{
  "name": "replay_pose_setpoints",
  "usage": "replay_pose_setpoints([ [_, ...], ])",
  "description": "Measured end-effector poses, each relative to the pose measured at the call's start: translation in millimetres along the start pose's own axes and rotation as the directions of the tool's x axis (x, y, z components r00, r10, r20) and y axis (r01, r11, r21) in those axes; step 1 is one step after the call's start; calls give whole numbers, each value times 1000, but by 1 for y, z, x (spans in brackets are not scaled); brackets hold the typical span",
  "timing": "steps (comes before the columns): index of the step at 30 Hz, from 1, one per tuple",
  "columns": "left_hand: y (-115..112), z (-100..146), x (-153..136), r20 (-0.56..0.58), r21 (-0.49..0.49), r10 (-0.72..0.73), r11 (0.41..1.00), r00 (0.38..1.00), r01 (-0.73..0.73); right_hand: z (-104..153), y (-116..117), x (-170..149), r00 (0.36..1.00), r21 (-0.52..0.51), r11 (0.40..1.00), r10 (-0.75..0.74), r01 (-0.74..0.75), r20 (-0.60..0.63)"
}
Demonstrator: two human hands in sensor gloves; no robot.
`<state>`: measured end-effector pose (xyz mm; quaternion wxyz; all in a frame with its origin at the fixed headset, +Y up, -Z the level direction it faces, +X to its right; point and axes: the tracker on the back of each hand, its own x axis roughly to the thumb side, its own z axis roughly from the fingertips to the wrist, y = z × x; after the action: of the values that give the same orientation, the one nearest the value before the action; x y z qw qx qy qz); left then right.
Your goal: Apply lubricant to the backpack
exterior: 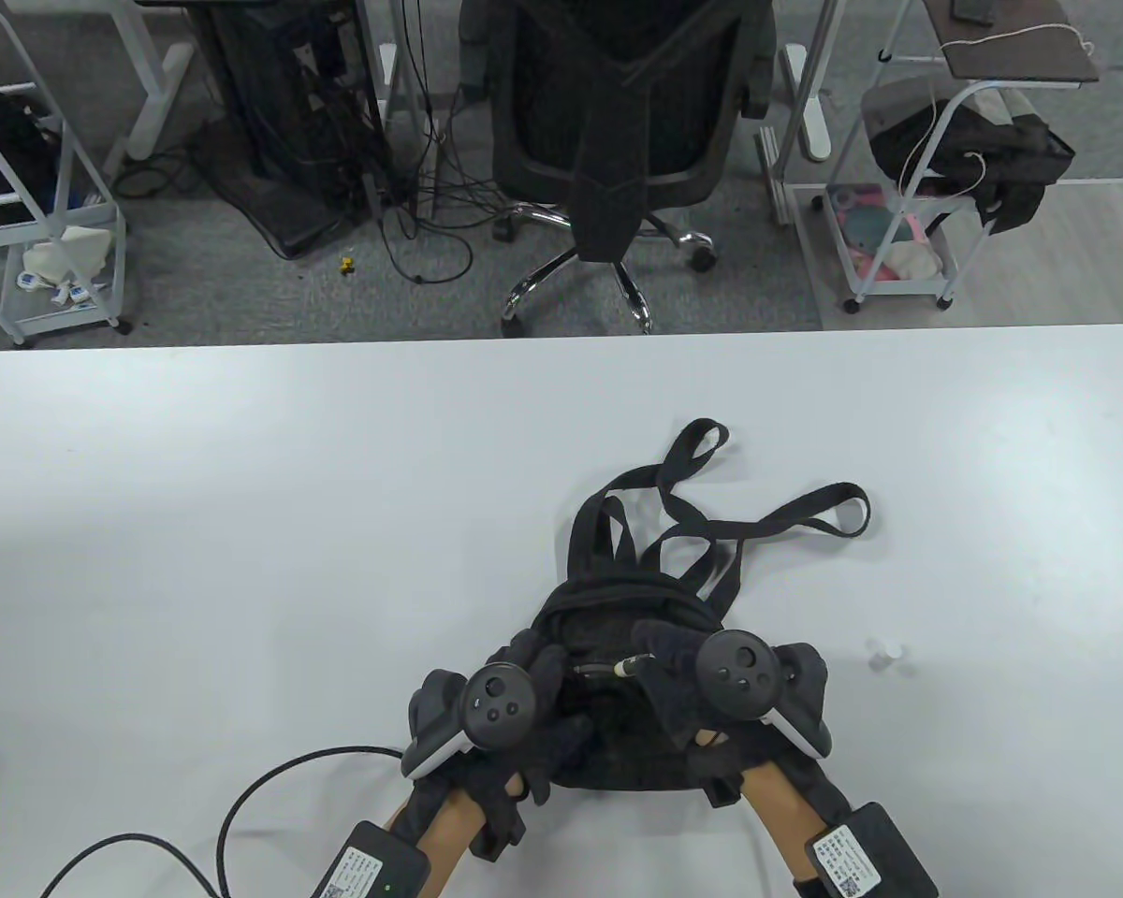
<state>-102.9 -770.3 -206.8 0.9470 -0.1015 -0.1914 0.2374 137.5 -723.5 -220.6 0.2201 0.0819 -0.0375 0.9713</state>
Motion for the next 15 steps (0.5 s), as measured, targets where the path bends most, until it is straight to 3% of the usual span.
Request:
replay_pose_setpoints([
  [15, -1, 0, 1, 3, 1, -6, 1000, 1000, 6, 1, -1, -2, 1000, 0, 1000, 6, -6, -4],
])
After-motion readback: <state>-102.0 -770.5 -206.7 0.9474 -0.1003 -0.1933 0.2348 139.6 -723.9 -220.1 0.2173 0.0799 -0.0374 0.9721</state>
